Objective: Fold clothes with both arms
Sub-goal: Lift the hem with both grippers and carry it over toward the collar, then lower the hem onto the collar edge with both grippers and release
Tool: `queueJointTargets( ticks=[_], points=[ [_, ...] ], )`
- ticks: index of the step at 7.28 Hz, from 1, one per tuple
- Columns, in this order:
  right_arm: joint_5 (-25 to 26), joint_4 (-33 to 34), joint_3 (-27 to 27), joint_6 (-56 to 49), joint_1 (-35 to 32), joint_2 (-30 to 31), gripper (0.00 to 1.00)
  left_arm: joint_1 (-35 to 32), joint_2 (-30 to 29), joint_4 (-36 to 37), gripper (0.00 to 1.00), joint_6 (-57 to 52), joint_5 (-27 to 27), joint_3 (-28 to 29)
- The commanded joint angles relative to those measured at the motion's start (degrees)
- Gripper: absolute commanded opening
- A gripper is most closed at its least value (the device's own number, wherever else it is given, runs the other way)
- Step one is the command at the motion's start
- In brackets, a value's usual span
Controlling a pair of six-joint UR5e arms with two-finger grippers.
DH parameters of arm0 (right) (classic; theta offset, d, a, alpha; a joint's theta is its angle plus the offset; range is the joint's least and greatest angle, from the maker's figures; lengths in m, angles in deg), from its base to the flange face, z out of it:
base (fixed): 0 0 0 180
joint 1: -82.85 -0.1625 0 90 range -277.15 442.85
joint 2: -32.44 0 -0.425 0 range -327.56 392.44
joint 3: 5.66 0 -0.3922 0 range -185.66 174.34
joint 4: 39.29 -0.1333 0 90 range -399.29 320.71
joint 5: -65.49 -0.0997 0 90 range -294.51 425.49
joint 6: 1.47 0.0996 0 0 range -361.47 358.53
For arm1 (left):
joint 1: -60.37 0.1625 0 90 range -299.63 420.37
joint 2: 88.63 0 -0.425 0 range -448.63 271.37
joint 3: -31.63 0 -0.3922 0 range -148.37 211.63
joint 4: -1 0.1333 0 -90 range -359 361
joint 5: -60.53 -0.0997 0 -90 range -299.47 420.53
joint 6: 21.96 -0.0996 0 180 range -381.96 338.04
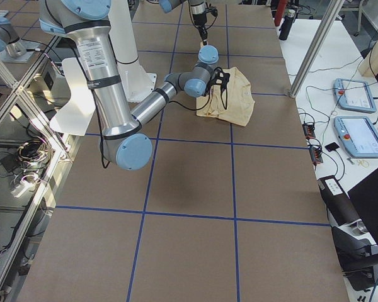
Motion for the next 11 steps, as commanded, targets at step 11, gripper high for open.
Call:
queueJointTargets(
  ticks=[11],
  points=[
    [1.51, -6.35, 28.07, -5.12, -5.29, -16.72, 0.0, -7.52, -5.31, -31.08, 0.0, 0.61, 1.88, 27.99]
  ],
)
